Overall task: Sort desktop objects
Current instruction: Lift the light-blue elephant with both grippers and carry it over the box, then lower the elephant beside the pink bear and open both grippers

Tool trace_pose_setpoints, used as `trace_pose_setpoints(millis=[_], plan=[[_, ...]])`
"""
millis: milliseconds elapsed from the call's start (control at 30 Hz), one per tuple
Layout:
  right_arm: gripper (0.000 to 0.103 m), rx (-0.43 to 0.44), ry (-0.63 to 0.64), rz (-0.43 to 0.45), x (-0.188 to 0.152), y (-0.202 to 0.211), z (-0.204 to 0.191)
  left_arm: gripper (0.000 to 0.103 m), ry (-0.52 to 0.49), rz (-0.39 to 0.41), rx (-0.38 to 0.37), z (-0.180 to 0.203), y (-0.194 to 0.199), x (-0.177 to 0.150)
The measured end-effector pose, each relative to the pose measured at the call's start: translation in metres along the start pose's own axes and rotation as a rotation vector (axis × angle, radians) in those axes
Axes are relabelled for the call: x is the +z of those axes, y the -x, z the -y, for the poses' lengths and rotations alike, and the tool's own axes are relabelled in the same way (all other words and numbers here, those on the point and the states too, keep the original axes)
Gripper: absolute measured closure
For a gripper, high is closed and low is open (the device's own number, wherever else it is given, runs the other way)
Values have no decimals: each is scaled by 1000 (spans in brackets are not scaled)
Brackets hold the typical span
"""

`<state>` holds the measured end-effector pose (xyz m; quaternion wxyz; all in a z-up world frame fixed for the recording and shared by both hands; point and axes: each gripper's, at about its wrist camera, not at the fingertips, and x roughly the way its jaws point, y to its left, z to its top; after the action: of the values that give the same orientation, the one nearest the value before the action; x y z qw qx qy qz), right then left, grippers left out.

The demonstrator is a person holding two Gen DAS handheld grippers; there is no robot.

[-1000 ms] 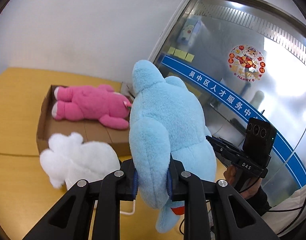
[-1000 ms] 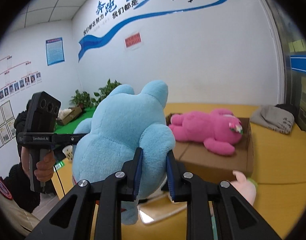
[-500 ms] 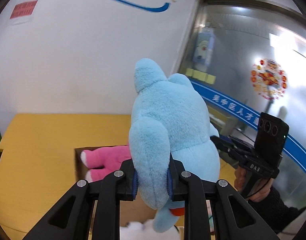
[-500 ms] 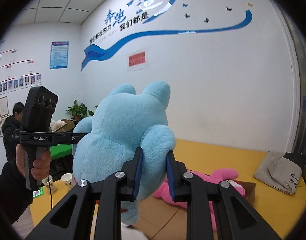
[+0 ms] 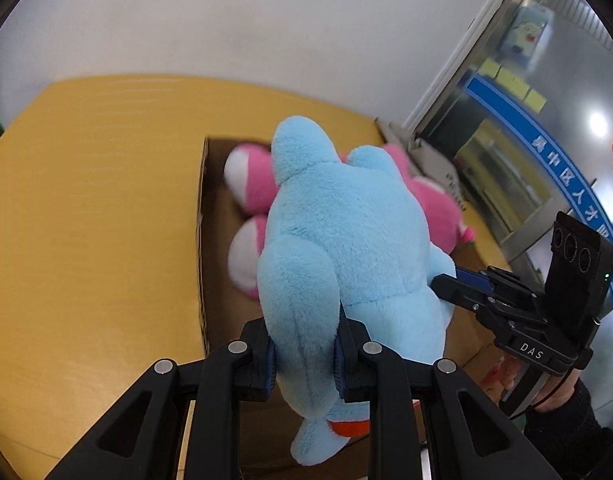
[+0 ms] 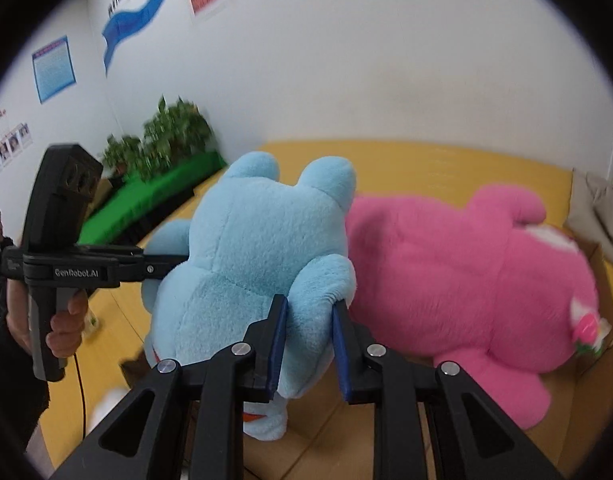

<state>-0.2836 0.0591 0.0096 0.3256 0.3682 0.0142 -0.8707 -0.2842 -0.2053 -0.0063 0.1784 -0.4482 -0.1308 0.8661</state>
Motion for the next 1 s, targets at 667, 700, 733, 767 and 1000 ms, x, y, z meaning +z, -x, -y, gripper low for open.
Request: trace_pose_setpoints(millis=[667,700,733,767,1000], plan=[[60,47,-28,-210,-27,-31,-6,73,-16,-48,146,5,-4,-29],[51,43,-14,-201,-26,-25,-7,68,-28,-32,151,8,2,-29],[45,40,2,-192,-26,-20,-9,54,-42,-14,157,11,8,-30],[37,45,4,-176,-24,-12,-9,44,-58,23,167,15,18,-31],[35,119,30,-184,-13,-13,-22,30,-105,89,130,31,36,-19]])
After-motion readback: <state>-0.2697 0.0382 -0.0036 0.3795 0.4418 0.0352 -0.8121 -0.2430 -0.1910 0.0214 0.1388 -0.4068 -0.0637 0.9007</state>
